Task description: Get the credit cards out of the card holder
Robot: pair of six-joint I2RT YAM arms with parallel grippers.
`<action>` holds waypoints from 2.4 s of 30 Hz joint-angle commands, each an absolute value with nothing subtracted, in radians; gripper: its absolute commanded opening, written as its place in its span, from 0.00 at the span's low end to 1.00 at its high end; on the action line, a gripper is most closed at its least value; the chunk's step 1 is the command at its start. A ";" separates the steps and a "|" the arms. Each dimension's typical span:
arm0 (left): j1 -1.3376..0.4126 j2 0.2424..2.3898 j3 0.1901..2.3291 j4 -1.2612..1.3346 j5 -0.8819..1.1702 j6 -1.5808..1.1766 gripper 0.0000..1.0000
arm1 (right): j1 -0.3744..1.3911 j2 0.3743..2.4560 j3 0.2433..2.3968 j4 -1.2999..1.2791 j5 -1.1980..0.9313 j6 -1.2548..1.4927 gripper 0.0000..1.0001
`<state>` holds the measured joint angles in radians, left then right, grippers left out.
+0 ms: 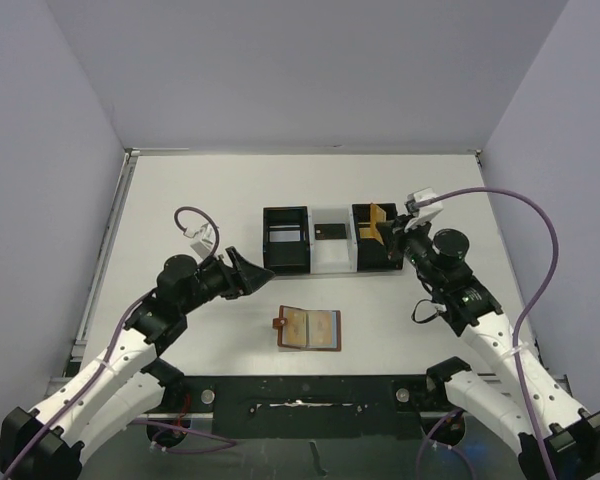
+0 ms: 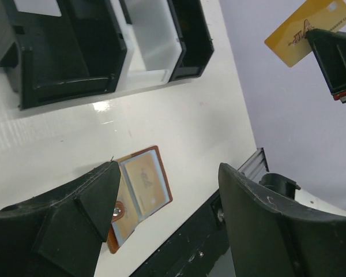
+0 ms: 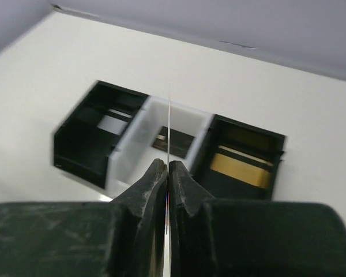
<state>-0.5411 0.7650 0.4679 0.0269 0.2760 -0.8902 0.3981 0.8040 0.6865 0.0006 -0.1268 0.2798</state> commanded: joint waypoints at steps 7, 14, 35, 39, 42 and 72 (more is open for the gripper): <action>-0.536 0.764 0.566 -0.102 0.183 -0.745 0.68 | 0.381 1.051 0.800 -0.144 0.066 -0.525 0.00; -0.538 0.787 0.596 -0.151 0.222 -0.700 0.68 | 0.352 1.174 0.820 -0.074 -0.035 -0.658 0.00; -0.540 0.786 0.622 -0.250 0.179 -0.663 0.70 | 0.280 1.582 1.024 -0.086 -0.206 -0.915 0.00; -0.540 0.756 0.624 -0.230 0.175 -0.652 0.70 | 0.276 1.643 1.026 -0.039 -0.171 -0.962 0.00; -0.540 0.742 0.629 -0.215 0.169 -0.645 0.70 | 0.277 1.689 1.035 -0.019 -0.166 -0.991 0.00; -0.540 0.725 0.625 -0.215 0.210 -0.647 0.72 | 0.270 1.821 1.111 -0.161 -0.190 -1.024 0.18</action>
<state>-0.5411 0.7296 0.5850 -0.2642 0.1913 -0.6582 0.2752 1.8137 1.0771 -0.1505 -0.1951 -1.0122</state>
